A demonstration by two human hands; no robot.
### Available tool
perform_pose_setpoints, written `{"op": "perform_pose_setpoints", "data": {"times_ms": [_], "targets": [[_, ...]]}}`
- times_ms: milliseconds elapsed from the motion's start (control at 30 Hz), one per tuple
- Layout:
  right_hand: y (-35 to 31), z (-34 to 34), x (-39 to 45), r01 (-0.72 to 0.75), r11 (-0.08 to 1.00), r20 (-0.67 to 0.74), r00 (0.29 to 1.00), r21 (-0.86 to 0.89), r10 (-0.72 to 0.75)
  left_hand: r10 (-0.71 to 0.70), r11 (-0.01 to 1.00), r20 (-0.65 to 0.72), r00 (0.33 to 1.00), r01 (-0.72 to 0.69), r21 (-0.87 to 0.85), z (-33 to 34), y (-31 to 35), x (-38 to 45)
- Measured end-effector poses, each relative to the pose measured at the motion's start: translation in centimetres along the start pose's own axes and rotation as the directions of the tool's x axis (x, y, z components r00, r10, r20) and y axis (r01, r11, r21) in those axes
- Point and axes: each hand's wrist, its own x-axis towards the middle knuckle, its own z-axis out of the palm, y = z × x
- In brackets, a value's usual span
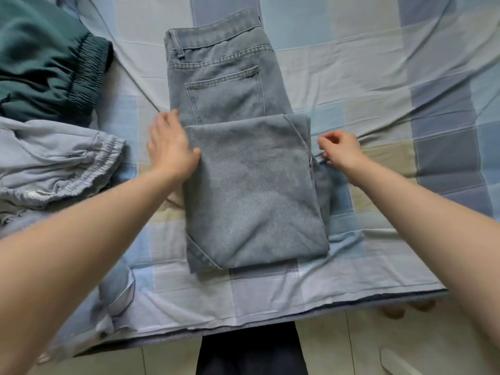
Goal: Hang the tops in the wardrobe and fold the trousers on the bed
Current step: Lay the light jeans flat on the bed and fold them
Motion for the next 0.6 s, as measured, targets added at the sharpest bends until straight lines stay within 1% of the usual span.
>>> {"op": "perform_pose_setpoints", "data": {"times_ms": [33,67,100,133,167,200,233,267,300,333,367,433,500,533,567,600], "targets": [[0.3,-0.5,0.2,-0.005,0.998,-0.019,1.0,-0.068,0.004,0.124,0.99,0.023,0.992,-0.125,0.061,0.1,0.9,0.6],[0.8,-1.0,0.3,-0.028,0.994,0.002,1.0,-0.107,0.029,0.235,0.964,0.078,0.969,-0.242,0.109,0.3,2.1,1.2],[1.4,-1.3,0.0,-0.067,0.991,0.058,0.996,-0.118,0.074,0.306,0.935,0.152,0.94,-0.327,0.136,0.7,3.3,1.7],[1.8,-1.4,-0.4,-0.112,0.987,0.138,0.982,-0.113,0.127,0.334,0.917,0.232,0.913,-0.372,0.144,1.1,4.5,2.1],[2.2,-1.5,-0.8,-0.15,0.982,0.213,0.962,-0.115,0.171,0.322,0.916,0.31,0.894,-0.377,0.136,1.4,5.6,2.5],[2.6,-1.4,-1.2,-0.169,0.977,0.265,0.944,-0.13,0.199,0.288,0.927,0.378,0.88,-0.355,0.121,1.5,6.7,2.8],[2.8,-1.4,-1.5,-0.177,0.974,0.286,0.935,-0.139,0.211,0.276,0.932,0.422,0.863,-0.349,0.103,1.2,7.8,2.9],[3.0,-1.5,-1.7,-0.187,0.973,0.293,0.931,-0.135,0.219,0.314,0.916,0.45,0.836,-0.391,0.087,0.7,8.8,2.6],[3.1,-1.7,-1.8,-0.203,0.971,0.303,0.924,-0.122,0.232,0.4,0.87,0.471,0.786,-0.487,0.073,0.0,9.7,1.9],[3.1,-1.9,-1.8,-0.22,0.969,0.329,0.912,-0.116,0.246,0.498,0.796,0.497,0.711,-0.602,0.065,-0.7,10.4,0.8],[3.1,-2.2,-1.9,-0.226,0.966,0.363,0.896,-0.122,0.255,0.582,0.695,0.525,0.62,-0.715,0.075,-1.4,10.7,-0.9],[2.8,-2.7,-1.9,-0.181,0.968,0.421,0.875,-0.171,0.238,0.677,0.497,0.578,0.455,-0.862,0.096,-2.7,10.3,-5.0],[2.1,-2.9,-1.8,-0.113,0.966,0.45,0.868,-0.232,0.209,0.711,0.321,0.642,0.286,-0.945,0.064,-3.8,9.0,-9.2],[1.5,-2.9,-1.9,-0.085,0.959,0.453,0.868,-0.269,0.204,0.709,0.249,0.678,0.193,-0.968,0.016,-4.2,8.1,-11.0],[0.8,-2.7,-1.9,-0.063,0.952,0.461,0.864,-0.298,0.202,0.696,0.212,0.708,0.119,-0.976,-0.044,-4.5,7.2,-12.5],[0.2,-2.5,-2.0,-0.047,0.947,0.474,0.857,-0.317,0.201,0.691,0.202,0.719,0.069,-0.974,-0.101,-4.6,6.6,-13.8]]}}
